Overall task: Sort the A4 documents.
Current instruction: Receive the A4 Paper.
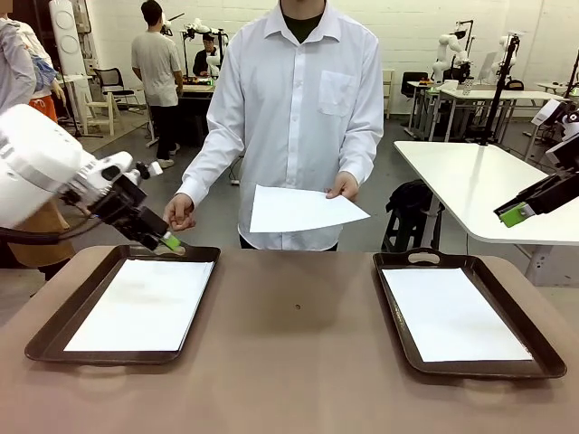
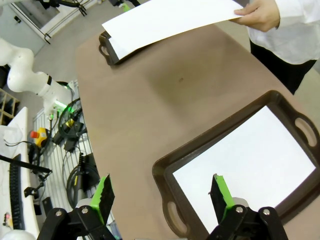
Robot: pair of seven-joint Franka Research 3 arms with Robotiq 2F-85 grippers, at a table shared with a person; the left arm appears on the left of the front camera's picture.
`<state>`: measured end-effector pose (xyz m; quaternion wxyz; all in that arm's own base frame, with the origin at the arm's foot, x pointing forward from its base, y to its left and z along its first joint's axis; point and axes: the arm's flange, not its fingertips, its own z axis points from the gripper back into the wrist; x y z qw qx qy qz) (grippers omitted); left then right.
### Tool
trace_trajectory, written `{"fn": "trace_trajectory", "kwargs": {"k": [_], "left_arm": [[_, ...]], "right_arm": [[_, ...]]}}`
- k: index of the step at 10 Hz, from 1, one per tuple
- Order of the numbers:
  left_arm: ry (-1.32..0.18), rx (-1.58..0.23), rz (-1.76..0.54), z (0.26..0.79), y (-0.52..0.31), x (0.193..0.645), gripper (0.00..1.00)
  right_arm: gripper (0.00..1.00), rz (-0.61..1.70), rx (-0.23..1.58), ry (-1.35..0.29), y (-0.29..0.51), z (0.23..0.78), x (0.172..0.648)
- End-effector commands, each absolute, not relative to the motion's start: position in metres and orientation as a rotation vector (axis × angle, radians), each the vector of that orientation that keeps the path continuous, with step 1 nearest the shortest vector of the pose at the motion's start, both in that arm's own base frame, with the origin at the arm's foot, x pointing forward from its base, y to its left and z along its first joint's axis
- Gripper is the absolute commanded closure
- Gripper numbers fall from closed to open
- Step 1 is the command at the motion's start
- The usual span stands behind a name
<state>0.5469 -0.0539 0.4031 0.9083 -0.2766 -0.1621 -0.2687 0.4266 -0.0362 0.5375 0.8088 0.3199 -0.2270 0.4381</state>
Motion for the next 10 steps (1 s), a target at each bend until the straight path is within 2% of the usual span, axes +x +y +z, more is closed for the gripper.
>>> {"fn": "trace_trajectory", "kwargs": {"k": [1,4,7,10], "left_arm": [[-0.347,-0.632,-0.399,0.399,-0.072,0.571,0.0],[-0.297,-0.769,-0.141,0.384,-0.086,0.577,0.0],[-0.268,-0.882,0.054,0.402,-0.085,0.573,0.0],[-0.222,-1.154,0.161,0.402,-0.094,0.568,0.0]], "right_arm": [[0.0,0.944,0.686,-0.489,-0.036,0.537,0.426],[0.0,0.944,0.686,-0.489,-0.036,0.537,0.426],[0.0,0.944,0.686,-0.489,-0.036,0.537,0.426],[0.0,0.944,0.686,-0.489,-0.036,0.537,0.426]]}}
